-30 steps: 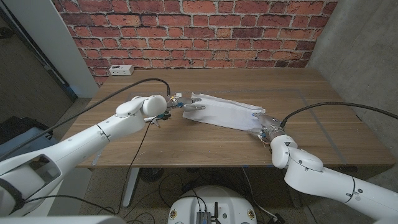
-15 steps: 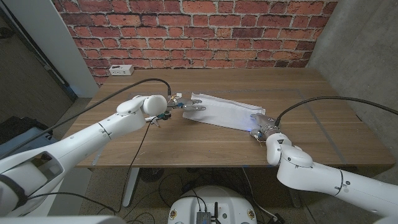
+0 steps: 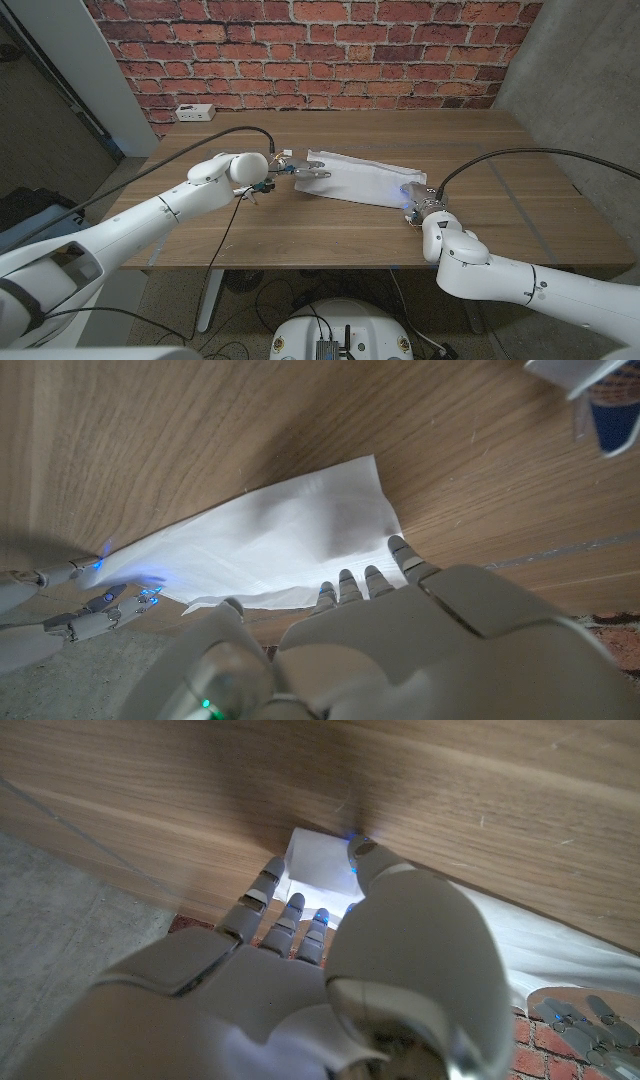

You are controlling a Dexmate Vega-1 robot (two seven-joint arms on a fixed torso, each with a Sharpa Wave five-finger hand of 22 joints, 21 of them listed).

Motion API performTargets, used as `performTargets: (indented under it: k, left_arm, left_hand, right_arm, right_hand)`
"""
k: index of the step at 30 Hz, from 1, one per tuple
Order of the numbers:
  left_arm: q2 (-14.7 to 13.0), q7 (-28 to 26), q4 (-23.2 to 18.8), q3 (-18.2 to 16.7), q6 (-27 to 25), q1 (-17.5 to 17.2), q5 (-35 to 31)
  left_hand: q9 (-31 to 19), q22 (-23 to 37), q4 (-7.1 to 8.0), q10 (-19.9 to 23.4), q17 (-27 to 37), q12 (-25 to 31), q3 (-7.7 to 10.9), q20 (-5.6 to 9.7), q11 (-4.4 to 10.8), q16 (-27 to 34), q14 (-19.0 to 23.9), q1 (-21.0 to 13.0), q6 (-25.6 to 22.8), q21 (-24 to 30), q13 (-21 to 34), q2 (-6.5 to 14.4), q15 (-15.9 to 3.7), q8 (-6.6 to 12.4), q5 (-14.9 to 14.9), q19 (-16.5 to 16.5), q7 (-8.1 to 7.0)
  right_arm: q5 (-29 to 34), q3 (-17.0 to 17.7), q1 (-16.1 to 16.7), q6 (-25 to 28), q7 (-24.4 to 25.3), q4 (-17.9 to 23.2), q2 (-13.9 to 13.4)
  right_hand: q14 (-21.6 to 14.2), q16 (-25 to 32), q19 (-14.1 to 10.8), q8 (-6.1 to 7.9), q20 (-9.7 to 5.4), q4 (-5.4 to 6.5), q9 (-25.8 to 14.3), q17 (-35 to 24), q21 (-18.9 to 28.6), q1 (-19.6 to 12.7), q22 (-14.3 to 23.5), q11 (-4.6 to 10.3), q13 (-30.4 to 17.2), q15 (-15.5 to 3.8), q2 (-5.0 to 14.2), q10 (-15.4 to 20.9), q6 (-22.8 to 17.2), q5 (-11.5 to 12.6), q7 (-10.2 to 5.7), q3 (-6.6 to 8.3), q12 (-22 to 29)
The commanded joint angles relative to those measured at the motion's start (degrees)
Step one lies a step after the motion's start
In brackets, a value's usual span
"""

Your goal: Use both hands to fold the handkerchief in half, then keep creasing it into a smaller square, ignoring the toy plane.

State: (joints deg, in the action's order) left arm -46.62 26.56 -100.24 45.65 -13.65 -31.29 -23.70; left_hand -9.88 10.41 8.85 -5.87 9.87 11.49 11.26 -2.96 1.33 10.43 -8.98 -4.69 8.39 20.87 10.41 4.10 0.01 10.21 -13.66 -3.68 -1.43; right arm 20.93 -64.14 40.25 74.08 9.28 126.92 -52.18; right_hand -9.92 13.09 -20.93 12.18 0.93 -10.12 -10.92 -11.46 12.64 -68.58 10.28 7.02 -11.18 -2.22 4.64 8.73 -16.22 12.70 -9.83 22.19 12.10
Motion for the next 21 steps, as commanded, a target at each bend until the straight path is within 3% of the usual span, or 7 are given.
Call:
performTargets:
  k: [1,5,8,13,16,17,21]
  left_arm:
    - [0.23,0.66,0.28,0.43,-0.1,0.32,0.71]
    - [0.21,0.56,0.0,0.51,-0.34,0.23,0.68]
    - [0.15,0.47,-0.26,0.51,-0.42,0.13,0.71]
    - [-0.03,0.27,-0.87,0.4,-0.76,-0.13,0.72]
    - [-0.16,0.17,-1.17,0.29,-0.83,-0.3,0.86]
    - [-0.2,0.1,-1.26,0.23,-0.81,-0.38,0.96]
    - [-0.42,0.02,-1.59,0.05,-0.76,-0.64,1.27]
  left_hand:
    - [-0.1,-0.01,0.1,0.55,0.0,0.44,-0.31,-0.16,-0.24,0.36,0.63,0.64,-0.57,0.48,0.01,0.1,-0.18,0.61,-0.48,0.69,-0.09]
    - [-0.1,-0.01,0.06,0.72,0.0,0.47,-0.38,0.12,-0.25,0.36,0.8,0.71,-0.76,0.48,0.01,0.08,-0.1,0.64,-0.56,0.96,0.02]
    - [-0.1,-0.02,0.03,0.8,-0.01,0.48,-0.44,0.16,-0.29,0.34,0.85,0.76,-0.8,0.42,0.02,0.06,-0.12,0.63,-0.61,1.01,-0.02]
    - [-0.1,-0.02,0.0,0.83,-0.01,0.47,-0.5,0.16,-0.26,0.32,0.91,0.82,-0.95,0.37,0.02,0.05,-0.15,0.65,-0.68,1.08,0.07]
    - [-0.1,-0.02,-0.02,0.89,-0.01,0.47,-0.54,0.18,-0.18,0.3,0.94,0.85,-1.02,0.32,0.02,0.04,-0.14,0.65,-0.72,1.1,0.11]
    - [-0.1,-0.02,-0.03,0.86,-0.01,0.45,-0.55,0.17,-0.2,0.29,0.94,0.86,-1.01,0.31,0.02,0.04,-0.16,0.65,-0.73,1.11,0.13]
    - [-0.11,-0.03,-0.04,0.91,-0.01,0.45,-0.59,0.19,-0.29,0.28,0.99,0.9,-1.1,0.26,0.02,0.05,-0.16,0.66,-0.78,1.16,0.13]
  right_arm:
    - [-1.28,-2.27,-3.19,-0.56,-1.46,-2.53,0.14]
    - [-2.18,-1.38,-3.03,-2.77,-1.79,-3.5,-0.38]
    - [-2.54,-0.7,-2.88,-4.74,-2.26,-3.87,-0.97]
    - [1.3,-1.51,-2.34,-7.11,-0.47,-4.7,-1.44]
    - [4.55,-1.6,-1.45,-8.67,1.28,-5.37,-1.58]
    - [5.84,-1.61,-1.04,-8.98,2.05,-5.7,-1.45]
    - [10.11,-0.77,0.9,-11.33,4.41,-6.81,-1.39]
  right_hand:
    - [-2.92,1.47,-1.71,1.35,-0.03,0.89,0.06,-0.49,0.65,-0.84,0.14,-0.58,-0.16,-5.89,0.8,4.7,-4.59,-0.91,0.76,-0.35,1.34]
    - [-9.75,4.62,-5.01,3.44,-0.35,1.65,0.08,-1.3,1.73,-0.11,0.31,-1.85,-0.24,-7.23,2.24,12.88,-13.88,-1.93,2.29,-1.36,3.3]
    - [-20.02,9.54,-8.3,4.64,-0.03,2.13,0.16,-2.67,2.97,1.23,0.5,-3.1,-0.41,-7.82,3.1,23.11,-21.64,-2.39,4.22,-2.3,5.78]
    - [-26.42,13.37,-9.79,6.39,-0.77,1.93,0.13,-4.42,3.65,0.85,0.62,-3.36,-0.52,-9.14,4.57,30.06,-29.28,-2.46,4.48,-2.26,7.42]
    - [-31.85,17.32,-11.42,7.63,-1.96,1.01,-0.04,-6.84,4.59,-1.32,0.81,-3.22,-0.84,-10.22,5.57,35.35,-34.96,-2.33,4.26,-1.54,8.79]
    - [-33.41,19.67,-11.7,7.76,-2.47,0.28,-0.23,-9.29,5.15,-3.82,1.07,-2.9,-1.63,-10.68,5.64,38.15,-36.98,-2.23,4.55,-1.12,9.91]
    - [-36.34,22.99,-12.34,8.39,-4.41,-0.2,-0.75,-13.19,6.71,-8.51,1.7,-2.6,-3.07,-11.31,5.19,41.61,-41.07,-2.24,4.47,-0.88,11.77]
